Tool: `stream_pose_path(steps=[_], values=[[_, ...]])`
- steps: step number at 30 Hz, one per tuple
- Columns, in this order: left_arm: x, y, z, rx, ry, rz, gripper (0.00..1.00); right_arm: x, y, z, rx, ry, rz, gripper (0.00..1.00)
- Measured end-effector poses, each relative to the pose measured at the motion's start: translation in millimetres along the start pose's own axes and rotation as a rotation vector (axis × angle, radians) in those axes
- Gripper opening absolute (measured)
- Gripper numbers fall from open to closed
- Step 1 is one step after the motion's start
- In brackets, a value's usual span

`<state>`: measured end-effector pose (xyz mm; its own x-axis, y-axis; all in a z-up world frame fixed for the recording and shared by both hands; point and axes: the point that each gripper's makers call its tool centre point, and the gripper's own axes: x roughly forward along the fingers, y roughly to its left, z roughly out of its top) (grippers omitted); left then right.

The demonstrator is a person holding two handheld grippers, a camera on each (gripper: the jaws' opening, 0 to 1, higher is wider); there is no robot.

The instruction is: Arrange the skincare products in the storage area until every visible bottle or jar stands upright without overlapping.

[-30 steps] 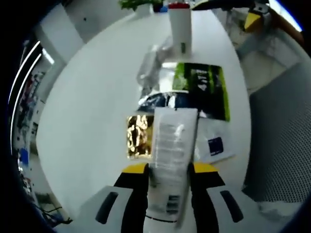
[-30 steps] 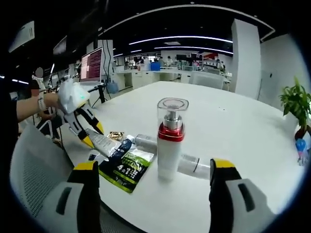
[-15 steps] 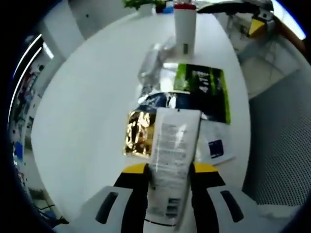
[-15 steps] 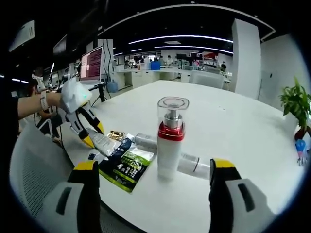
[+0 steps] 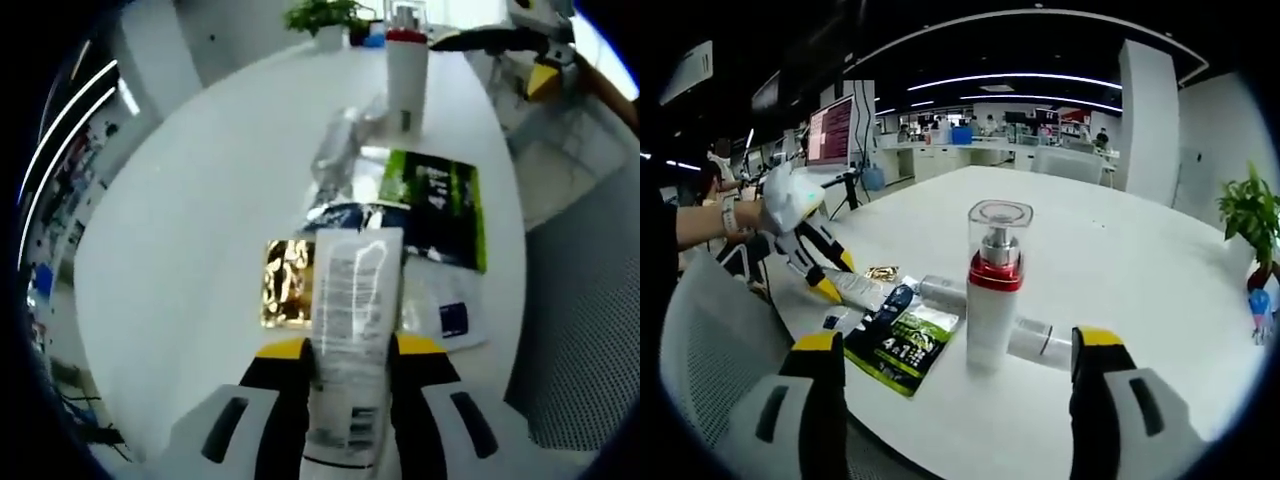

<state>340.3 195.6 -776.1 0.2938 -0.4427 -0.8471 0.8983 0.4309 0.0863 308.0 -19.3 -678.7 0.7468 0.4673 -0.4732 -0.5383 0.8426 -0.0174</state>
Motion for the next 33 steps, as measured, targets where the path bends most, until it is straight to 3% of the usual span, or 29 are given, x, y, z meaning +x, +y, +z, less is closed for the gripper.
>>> stream_pose_path(steps=[3, 5, 7, 13, 18, 21, 25, 28, 33], values=[[-2.4, -0.3, 0.9, 0.006, -0.022, 0.018, 0.26, -0.1, -0.3, -0.6, 0.001, 0.004, 0.0, 0.94], [-4.9, 7.8, 8.0, 0.01, -0.086, 0.077, 0.26, -0.3, -1.1, -0.3, 0.003, 0.001, -0.002, 0.94], [-9.1, 12.3, 9.6, -0.059, -0.119, 0.1, 0.26, -0.5, -1.4, 0.3, 0.008, -0.003, 0.0, 0.94], [-25.9, 21.8, 25.5, -0.123, -0.236, 0.155, 0.25, -0.3, -0.9, 0.5, 0.01, -0.004, 0.004, 0.93], [-35.3, 33.9, 37.9, -0.321, -0.381, 0.163, 0.25, -0.3, -0.7, 0.6, 0.014, -0.005, 0.007, 0.93], [-40.9, 36.6, 40.1, -0.32, -0.397, 0.183, 0.25, -0.2, -0.3, 0.4, 0.011, -0.003, 0.009, 0.92], [-55.9, 39.7, 54.7, -0.397, -0.502, 0.184, 0.25, 0.0, -0.5, 0.1, 0.011, -0.002, 0.008, 0.92], [-62.4, 43.5, 57.4, -0.456, -0.533, 0.194, 0.25, 0.1, -0.8, -0.4, 0.015, 0.0, 0.008, 0.92], [-73.2, 43.6, 67.5, -0.472, -0.585, 0.193, 0.25, 0.0, 0.7, 0.0, 0.008, -0.001, 0.012, 0.9]])
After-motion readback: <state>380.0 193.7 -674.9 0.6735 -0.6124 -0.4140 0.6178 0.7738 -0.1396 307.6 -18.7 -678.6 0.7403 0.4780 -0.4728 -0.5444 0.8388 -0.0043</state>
